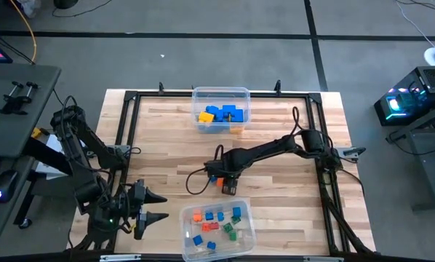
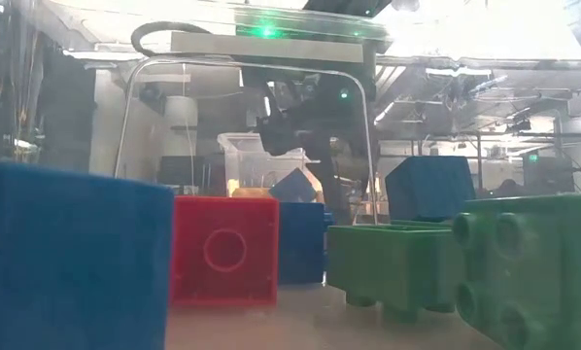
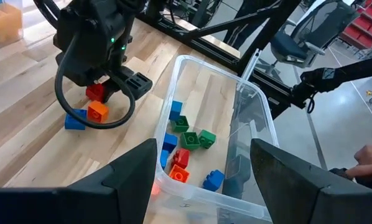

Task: Sort blocks by size
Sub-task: Put the small red game piece into the bottom transparent bin, then put the small orange game piece into the bottom transparent bin, then put the small blue game piece into the bottom transparent bin, then return to Home position

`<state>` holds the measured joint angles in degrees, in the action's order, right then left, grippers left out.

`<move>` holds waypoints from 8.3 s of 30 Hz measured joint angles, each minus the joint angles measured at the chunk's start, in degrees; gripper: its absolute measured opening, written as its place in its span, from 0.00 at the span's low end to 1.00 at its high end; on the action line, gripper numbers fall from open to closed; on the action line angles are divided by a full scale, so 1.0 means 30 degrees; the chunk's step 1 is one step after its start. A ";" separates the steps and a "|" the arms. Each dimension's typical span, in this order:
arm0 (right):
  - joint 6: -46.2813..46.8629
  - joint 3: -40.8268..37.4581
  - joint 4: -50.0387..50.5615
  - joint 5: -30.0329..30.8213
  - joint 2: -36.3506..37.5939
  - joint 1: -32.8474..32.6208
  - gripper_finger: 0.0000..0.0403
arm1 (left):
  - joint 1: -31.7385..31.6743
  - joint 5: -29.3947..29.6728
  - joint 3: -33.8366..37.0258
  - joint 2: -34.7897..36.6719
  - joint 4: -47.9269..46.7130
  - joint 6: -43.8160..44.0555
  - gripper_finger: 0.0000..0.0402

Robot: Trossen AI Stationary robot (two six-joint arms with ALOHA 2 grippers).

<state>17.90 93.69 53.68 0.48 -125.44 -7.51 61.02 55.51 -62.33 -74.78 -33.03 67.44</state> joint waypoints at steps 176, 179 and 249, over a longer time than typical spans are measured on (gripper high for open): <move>1.1019 0.9107 0.5628 0.7437 0.5695 -0.8495 0.61 | -1.8040 -1.4419 0.0029 -0.9199 0.2388 -1.2377 0.51; 1.1006 0.9107 0.5617 0.7476 0.5695 -0.8488 0.61 | -1.8108 -1.4119 -0.0012 -0.7925 0.2552 -1.1968 0.51; 1.1859 0.8459 1.0738 0.7683 0.6030 -0.5365 0.55 | -0.8200 -1.4263 0.0007 -0.4466 0.7110 -1.3719 0.69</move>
<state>53.48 119.07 85.89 23.53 -107.35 -23.60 36.42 12.72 -62.30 -88.18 -11.70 26.28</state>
